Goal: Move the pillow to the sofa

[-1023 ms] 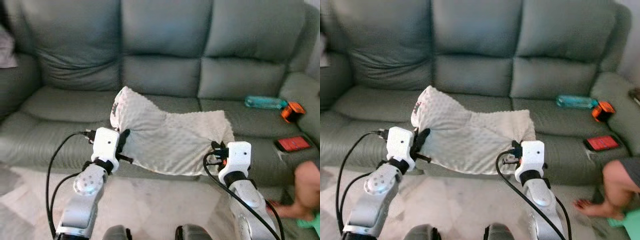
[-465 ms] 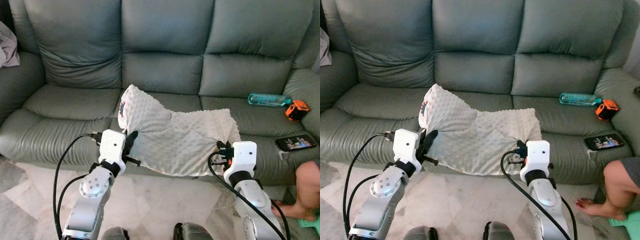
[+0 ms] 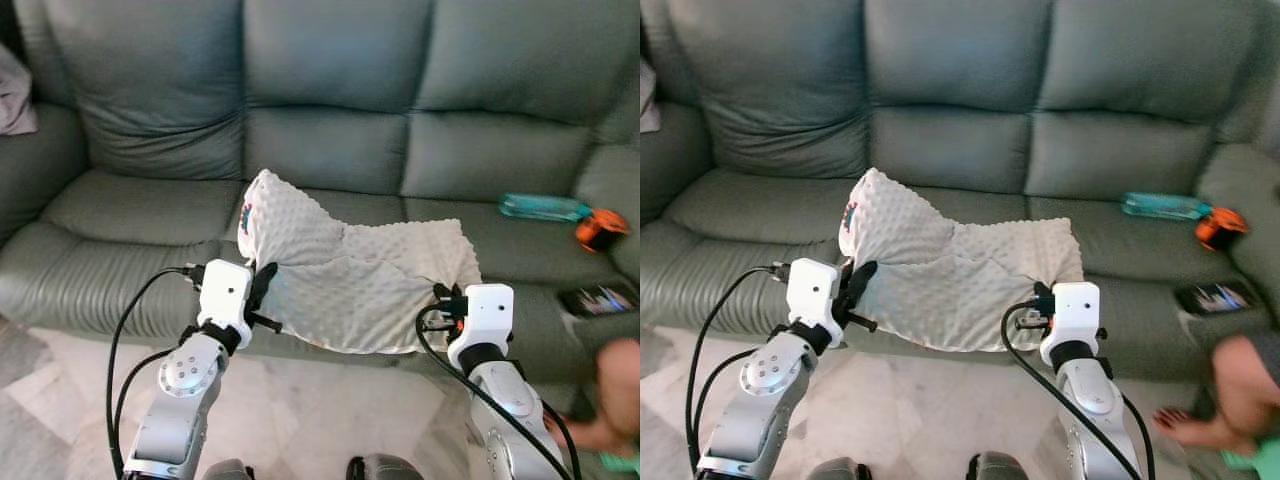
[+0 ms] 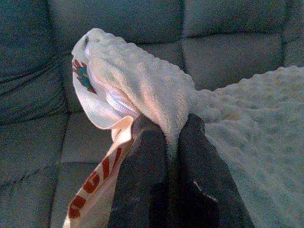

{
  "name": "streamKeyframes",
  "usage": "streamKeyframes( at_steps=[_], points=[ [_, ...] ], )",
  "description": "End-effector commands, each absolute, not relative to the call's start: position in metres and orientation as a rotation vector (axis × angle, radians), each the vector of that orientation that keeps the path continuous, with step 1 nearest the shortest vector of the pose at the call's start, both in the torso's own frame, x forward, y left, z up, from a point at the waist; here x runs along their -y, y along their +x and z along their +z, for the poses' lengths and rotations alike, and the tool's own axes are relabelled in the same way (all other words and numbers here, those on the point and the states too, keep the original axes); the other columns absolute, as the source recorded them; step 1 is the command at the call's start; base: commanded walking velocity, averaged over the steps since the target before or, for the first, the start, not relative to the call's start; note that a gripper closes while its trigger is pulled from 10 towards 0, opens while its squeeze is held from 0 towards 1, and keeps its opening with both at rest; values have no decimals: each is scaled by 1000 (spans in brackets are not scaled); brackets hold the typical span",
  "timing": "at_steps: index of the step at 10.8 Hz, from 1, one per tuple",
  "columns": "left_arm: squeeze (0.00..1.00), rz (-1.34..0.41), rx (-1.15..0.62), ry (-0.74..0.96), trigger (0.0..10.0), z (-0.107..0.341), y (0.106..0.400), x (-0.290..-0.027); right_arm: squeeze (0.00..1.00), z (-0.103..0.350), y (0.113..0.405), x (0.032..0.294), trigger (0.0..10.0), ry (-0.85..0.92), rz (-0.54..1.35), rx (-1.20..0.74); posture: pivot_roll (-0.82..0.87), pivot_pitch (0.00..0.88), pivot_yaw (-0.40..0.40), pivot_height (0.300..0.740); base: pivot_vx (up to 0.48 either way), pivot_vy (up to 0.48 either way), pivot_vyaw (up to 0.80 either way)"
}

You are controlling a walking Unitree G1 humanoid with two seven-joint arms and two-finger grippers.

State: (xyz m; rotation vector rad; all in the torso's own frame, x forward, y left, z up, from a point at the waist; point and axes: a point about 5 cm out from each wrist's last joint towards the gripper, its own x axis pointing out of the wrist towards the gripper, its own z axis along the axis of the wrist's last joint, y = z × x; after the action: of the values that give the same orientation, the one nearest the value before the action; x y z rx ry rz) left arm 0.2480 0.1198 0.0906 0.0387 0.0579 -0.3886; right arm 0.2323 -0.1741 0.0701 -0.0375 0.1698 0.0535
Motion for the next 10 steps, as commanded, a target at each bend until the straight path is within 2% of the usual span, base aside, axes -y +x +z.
streamKeyframes(
  at_steps=[1, 10],
  points=[
    [0, -411, -15, 31, 10000, 99, 249, -116, 0, 77, 234, 171, 10000, -28, 67, -136, -50, 68, -23, 740, 334, 0, 0],
    [0, -403, -20, 50, 10000, 99, 251, -119, 0, 77, 236, 171, 10000, -20, 78, -137, -45, 75, -13, 740, 324, 0, 0]
  ],
)
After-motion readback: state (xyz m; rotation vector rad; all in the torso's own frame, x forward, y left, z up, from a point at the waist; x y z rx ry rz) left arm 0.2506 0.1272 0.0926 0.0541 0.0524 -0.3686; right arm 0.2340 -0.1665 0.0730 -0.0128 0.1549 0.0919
